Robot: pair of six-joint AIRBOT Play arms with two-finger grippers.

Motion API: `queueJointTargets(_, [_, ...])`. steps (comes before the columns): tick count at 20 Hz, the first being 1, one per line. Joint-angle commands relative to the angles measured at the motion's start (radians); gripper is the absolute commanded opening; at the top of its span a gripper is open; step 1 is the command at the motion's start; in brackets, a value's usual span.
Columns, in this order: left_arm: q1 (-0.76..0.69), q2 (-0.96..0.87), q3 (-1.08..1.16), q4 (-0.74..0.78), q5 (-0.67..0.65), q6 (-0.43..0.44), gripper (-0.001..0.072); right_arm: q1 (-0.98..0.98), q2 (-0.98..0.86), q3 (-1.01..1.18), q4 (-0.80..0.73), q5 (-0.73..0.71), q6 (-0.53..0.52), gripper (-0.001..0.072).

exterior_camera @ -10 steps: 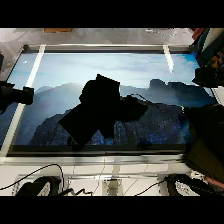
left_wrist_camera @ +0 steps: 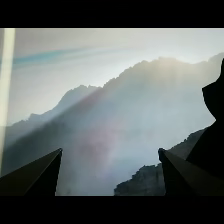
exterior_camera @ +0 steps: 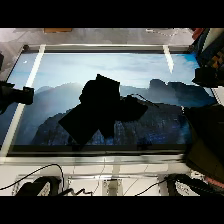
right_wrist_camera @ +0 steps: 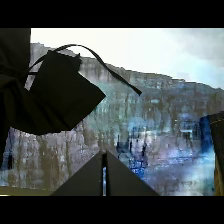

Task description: Fold the clothes and pants, and hang the long-sleeved shirts on hangers.

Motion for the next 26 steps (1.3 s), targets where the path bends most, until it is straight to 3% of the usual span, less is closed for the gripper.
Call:
queueJointTargets(1, [0.001,0.001,0.001,0.000,0.000,0.000,0.0694,0.001,0.000,0.000,0.000,0.000,0.000,0.0016])
queueJointTargets(9, [0.001,0.001,0.001,0.000,0.000,0.000,0.0694,0.001,0.000,0.000,0.000,0.000,0.000,0.0015])
queueJointTargets(10, [0.001,0.001,0.001,0.018,0.007,0.043,0.0694,0.001,0.000,0.000,0.010,-0.011,0.003,0.0015])
queueJointTargets(12, [0.002,0.001,0.001,0.071,0.021,0.215,0.0694,0.001,0.000,0.000,0.042,-0.079,0.003,0.0016])
queueJointTargets(13, [0.001,0.001,0.001,0.071,0.021,0.251,0.0694,0.001,0.000,0.000,0.060,-0.113,0.003,0.0016])
queueJointTargets(15, [0.001,0.001,0.001,0.071,0.021,0.252,0.0694,0.001,-0.003,0.000,0.062,-0.151,0.000,0.0015])
queueJointTargets(17, [0.001,0.000,0.001,0.053,0.021,0.238,0.0693,0.001,-0.017,-0.014,0.067,-0.064,-0.040,0.0015])
queueJointTargets(19, [0.001,0.002,0.001,-0.037,0.016,0.183,0.0694,0.001,-0.020,-0.118,0.133,0.045,-0.089,0.0015])
queueJointTargets(21, [0.001,0.001,0.001,-0.115,0.016,0.183,0.0694,0.015,-0.016,-0.299,0.269,0.073,-0.174,0.0014])
queueJointTargets(23, [0.001,0.001,0.001,-0.148,0.011,0.182,0.0694,0.087,-0.008,-0.515,0.376,-0.010,-0.248,0.0014])
queueJointTargets(26, [0.001,0.001,0.001,-0.166,-0.011,0.182,0.0694,0.267,-0.010,-0.782,0.393,-0.212,-0.266,0.0015])
